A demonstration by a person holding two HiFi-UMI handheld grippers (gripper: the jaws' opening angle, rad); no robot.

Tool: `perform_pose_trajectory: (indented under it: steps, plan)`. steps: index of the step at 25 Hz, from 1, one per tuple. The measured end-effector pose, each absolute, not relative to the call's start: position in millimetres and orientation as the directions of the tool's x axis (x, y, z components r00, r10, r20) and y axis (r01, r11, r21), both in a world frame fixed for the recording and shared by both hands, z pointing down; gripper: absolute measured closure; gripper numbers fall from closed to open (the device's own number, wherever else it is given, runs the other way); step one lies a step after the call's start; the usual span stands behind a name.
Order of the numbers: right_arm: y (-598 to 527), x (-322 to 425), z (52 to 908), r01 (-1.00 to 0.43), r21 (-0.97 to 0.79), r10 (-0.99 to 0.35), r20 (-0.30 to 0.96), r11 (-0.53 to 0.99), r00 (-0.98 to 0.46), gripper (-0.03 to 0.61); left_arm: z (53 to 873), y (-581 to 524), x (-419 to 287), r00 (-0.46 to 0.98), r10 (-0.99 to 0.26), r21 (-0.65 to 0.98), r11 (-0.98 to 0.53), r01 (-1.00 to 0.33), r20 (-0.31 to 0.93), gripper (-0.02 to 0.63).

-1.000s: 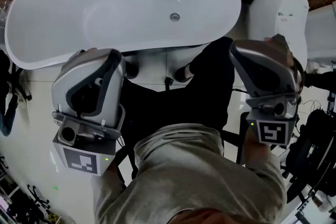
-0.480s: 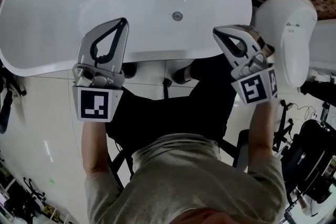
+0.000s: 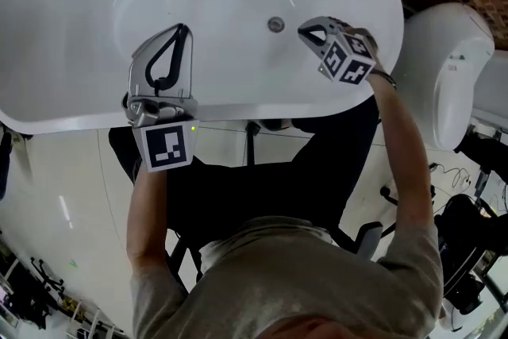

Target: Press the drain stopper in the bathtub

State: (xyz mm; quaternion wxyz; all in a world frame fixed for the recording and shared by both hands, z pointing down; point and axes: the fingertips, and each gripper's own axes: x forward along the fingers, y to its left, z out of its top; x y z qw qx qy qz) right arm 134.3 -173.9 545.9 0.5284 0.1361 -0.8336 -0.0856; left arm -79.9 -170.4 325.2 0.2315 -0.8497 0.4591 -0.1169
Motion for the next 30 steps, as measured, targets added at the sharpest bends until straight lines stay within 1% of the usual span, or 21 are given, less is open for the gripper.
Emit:
perform_pose_trajectory:
  steps: [3,6,13,15,18,22,26,30]
  plan:
    - [-196,132,601,-0.114,0.211,-0.238,0.903,0.971,-0.357,0.578,332,-178,-78,0.529,-0.848,-0.549,-0.423,-0.721,-0.042,0.609]
    - [-208,135,656,-0.109,0.128,-0.155,0.94,0.986,-0.303,0.578,345,-179,-73,0.531,-0.847,-0.582,-0.42,-0.696,-0.026,0.609]
    - [-223,164,769,-0.218,-0.02,-0.029,0.975,0.976,-0.22,0.578,363,-181,-53,0.574,-0.816,-0.6,-0.49,-0.633,0.062,0.609]
    - [-228,173,793,-0.212,-0.018,-0.022,0.982,0.977,-0.187,0.578,368,-181,-51,0.585,-0.807,-0.596,-0.511,-0.62,0.083,0.609]
    - [-240,177,821,-0.23,0.009,-0.048,0.986,0.973,-0.163,0.578,371,-179,-48,0.602,-0.791,-0.599,-0.536,-0.595,0.109,0.609]
    - [-256,170,848,-0.274,0.033,-0.085,0.98,0.961,-0.18,0.578,372,-180,-49,0.599,-0.791,-0.584,-0.546,-0.601,0.123,0.609]
    - [-255,162,872,-0.306,0.004,-0.064,0.981,0.952,-0.185,0.578,375,-181,-49,0.599,-0.789,-0.572,-0.557,-0.602,0.138,0.609]
    - [-259,160,885,-0.377,0.004,-0.086,0.976,0.926,-0.2,0.575,379,-183,-46,0.601,-0.785,-0.569,-0.567,-0.596,0.153,0.609]
